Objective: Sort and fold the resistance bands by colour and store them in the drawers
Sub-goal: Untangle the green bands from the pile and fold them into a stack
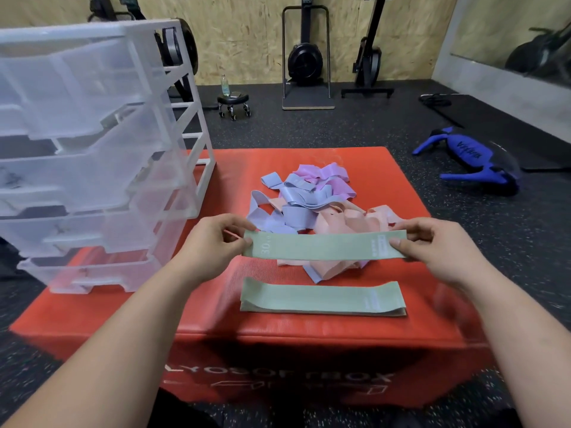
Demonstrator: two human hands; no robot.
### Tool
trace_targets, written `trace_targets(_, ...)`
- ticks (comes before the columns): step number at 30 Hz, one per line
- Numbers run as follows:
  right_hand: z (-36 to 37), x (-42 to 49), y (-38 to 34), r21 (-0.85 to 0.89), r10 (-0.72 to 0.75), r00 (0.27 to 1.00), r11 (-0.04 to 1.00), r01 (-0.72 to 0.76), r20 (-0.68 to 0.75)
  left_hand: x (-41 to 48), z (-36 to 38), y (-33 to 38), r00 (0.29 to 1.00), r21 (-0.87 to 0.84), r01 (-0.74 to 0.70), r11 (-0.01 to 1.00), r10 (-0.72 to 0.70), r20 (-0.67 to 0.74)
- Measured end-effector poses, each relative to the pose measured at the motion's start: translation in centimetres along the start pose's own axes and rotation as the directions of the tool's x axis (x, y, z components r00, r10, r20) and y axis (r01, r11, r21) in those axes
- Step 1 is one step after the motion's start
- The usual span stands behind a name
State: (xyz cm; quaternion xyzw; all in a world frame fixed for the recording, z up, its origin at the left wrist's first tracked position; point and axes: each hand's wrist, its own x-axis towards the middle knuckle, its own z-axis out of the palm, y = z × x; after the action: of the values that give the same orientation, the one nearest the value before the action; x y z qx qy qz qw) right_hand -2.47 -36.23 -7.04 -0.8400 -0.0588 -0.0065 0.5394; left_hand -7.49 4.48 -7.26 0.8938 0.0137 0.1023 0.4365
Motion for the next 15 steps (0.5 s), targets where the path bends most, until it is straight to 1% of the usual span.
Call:
trace_targets(4,0.0,-2.3,-0.4,-0.052,0.030,0.999,0.998,-0.028,0.022,-1.9,-0.3,0.0,0.998,0.129,-0.006,0.992,-0.002,0.064)
trace_targets(6,0.2,-2.9,-0.2,-0.181,0.038,0.998,0.983,-0.029,0.045,-2.6,-0.2,0.3,0.995,0.194,-0.024,0.981,0.005,0.099)
trace_targets(8,0.4,-3.4,-0.3,-0.356,0.035,0.998,0.934,-0.013,0.056,-3.2,-0.2,0.5,0.992,0.261,-0.045,0.964,0.011,0.129)
trace_targets(9,0.5,-3.7,-0.4,-0.411,0.033,0.998,0.912,-0.007,0.056,-3.5,-0.2,0.6,0.990,0.287,-0.056,0.956,0.017,0.139)
trace_targets(15,1.2,-4.4,-0.6,-0.575,-0.016,0.997,0.816,0.059,0.080,-4.5,0.7,0.0,0.978,0.393,-0.156,0.906,0.086,0.189)
